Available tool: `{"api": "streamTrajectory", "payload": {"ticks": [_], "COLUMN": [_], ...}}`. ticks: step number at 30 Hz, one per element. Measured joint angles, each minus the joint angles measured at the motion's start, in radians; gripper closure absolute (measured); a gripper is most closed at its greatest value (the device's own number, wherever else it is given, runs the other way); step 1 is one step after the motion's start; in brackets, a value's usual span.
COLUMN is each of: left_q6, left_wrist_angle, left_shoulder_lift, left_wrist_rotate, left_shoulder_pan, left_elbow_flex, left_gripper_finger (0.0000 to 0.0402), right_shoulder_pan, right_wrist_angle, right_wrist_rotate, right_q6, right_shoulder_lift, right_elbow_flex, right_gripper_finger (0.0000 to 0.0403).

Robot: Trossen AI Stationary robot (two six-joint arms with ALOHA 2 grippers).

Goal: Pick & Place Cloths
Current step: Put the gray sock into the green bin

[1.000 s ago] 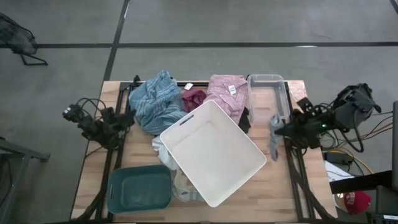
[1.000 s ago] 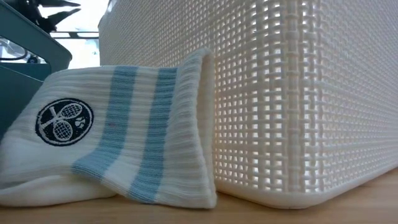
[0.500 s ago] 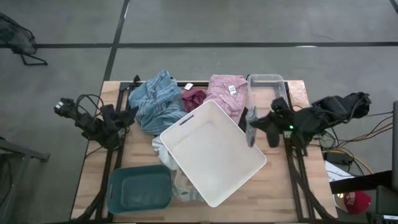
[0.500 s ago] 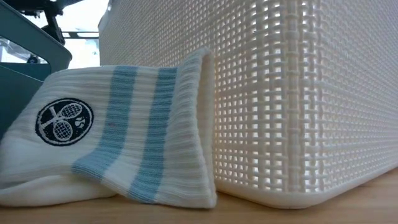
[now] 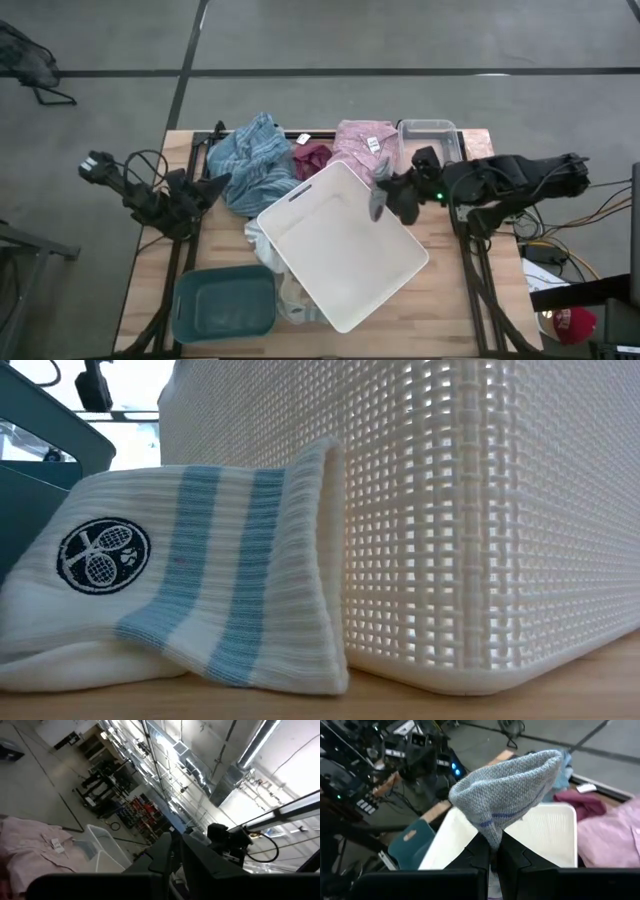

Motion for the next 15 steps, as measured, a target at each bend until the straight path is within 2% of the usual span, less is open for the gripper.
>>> {"api": "streamTrajectory", "payload": {"ticks": [11,15], "left_q6": [-0.008,-0.004], "left_wrist_angle": [-0.001,-0.001], "left_shoulder_lift": [0.148,0.21], "left_wrist_rotate": [-0.014,0.048], "left_shoulder_pan": [0.052,0.072], "left_elbow_flex": [0.104,0.152], "left_gripper_finger": [0.0265,0.0232], "right_shoulder_pan": [-0.093,-0.127], "right_wrist_angle": [0.125,0.215], "right_wrist_rotate": [-0.028,-0.102], "right_q6": [-0.033,-0.033], "right_shoulder_lift": [0.059,0.098], "right_elbow_flex": [-0.001,-0.001], "right_gripper_finger": [0.039,0.039]}}
